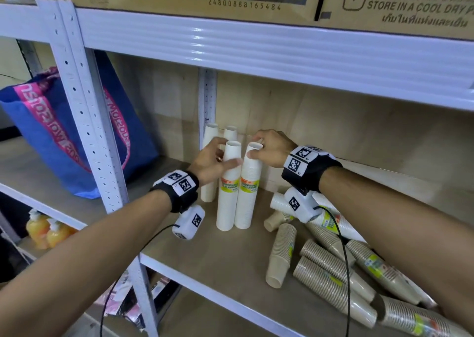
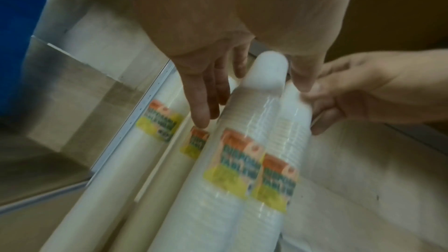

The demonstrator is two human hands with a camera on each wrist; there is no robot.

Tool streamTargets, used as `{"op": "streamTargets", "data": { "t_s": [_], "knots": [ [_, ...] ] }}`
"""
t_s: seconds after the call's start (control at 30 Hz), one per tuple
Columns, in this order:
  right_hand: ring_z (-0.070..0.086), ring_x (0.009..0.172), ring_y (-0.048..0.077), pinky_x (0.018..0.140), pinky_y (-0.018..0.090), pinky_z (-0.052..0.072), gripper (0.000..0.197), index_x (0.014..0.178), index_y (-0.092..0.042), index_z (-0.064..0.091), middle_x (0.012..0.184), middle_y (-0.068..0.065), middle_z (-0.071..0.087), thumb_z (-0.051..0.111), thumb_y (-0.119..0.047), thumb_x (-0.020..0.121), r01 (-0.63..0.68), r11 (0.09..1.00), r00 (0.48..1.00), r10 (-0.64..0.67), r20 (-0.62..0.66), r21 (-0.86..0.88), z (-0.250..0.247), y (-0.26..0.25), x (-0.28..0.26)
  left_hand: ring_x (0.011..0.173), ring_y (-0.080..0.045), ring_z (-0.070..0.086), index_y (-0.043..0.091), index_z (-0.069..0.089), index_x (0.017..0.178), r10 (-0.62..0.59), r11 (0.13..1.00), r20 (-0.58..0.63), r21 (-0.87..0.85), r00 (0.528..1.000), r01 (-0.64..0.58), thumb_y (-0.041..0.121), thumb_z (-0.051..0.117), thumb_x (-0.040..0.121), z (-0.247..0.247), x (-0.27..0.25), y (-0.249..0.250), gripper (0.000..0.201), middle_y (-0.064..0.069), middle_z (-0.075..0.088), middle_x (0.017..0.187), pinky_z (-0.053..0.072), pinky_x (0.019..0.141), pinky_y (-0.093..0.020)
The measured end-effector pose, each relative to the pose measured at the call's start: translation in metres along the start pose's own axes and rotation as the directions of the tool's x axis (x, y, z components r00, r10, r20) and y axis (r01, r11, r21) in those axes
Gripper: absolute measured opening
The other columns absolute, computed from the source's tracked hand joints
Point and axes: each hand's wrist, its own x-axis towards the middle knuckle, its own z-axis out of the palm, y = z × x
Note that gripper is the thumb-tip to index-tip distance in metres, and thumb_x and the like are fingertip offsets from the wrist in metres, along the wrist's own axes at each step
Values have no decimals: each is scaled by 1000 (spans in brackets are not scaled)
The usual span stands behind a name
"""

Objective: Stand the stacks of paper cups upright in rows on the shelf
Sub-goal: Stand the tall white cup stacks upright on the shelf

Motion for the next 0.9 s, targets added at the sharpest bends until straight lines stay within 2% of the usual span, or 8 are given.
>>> {"op": "streamTargets", "data": {
  "t_s": [0.07,0.1,0.23,0.4,0.5,0.63,0.8,0.9],
  "knots": [
    [55,92,17,73,26,39,33,111,-16,62,97,-3,58,71,-30,82,1,1000,1000,-1,-6,0,2,0,1,82,-11,61,24,50,124,22,999,-48,30,999,-21,39,78,79,-5,5,15,55,5,60,90,49,70,-22],
    [55,92,17,73,26,39,33,110,-16,62,98,-3,58,72,-30,82,1,1000,1000,-1,-9,0,4,0,2,84,-11,63,24,52,123,25,999,-48,50,999,-22,39,78,79,-7,7,20,54,5,62,91,50,72,-23],
    [59,95,20,73,27,40,31,108,-16,61,99,-1,60,71,-27,82,1,1000,1000,-1,-7,12,10,2,3,97,-21,65,19,60,118,4,991,-5,136,1000,-3,33,76,81,-7,14,27,42,-2,67,104,55,89,-38],
    [57,95,21,73,27,40,28,108,-14,61,101,1,60,69,-23,83,7,1000,1000,-7,-6,14,10,3,4,94,-25,65,15,66,104,53,985,-21,168,998,-48,28,73,84,-7,6,32,26,-5,69,99,55,88,-44],
    [58,93,21,72,27,40,29,108,-13,62,102,3,62,70,-24,82,11,1000,1000,-11,-11,10,9,1,6,93,-24,66,15,67,102,71,982,-25,175,997,-66,26,74,83,-12,7,35,23,-4,69,97,55,87,-41],
    [59,91,21,69,28,41,26,103,-15,61,99,3,62,70,-25,81,23,1000,1000,-23,-17,12,8,-3,13,90,-16,61,8,67,108,111,976,-27,191,994,-104,19,72,87,-21,11,40,24,3,64,106,52,85,-30],
    [60,94,22,73,30,45,26,103,-16,60,103,4,63,70,-25,81,60,998,998,-59,-28,32,9,-10,25,91,-17,64,18,67,108,105,974,-69,210,992,-89,23,72,86,-36,21,35,23,-1,69,103,54,82,-29],
    [60,94,22,74,30,46,26,104,-16,60,104,4,63,69,-25,82,79,996,996,-78,-38,34,12,-15,32,94,-20,65,23,67,102,66,979,-76,196,995,-50,23,72,85,-46,28,31,18,0,69,101,56,83,-34]
  ]
}}
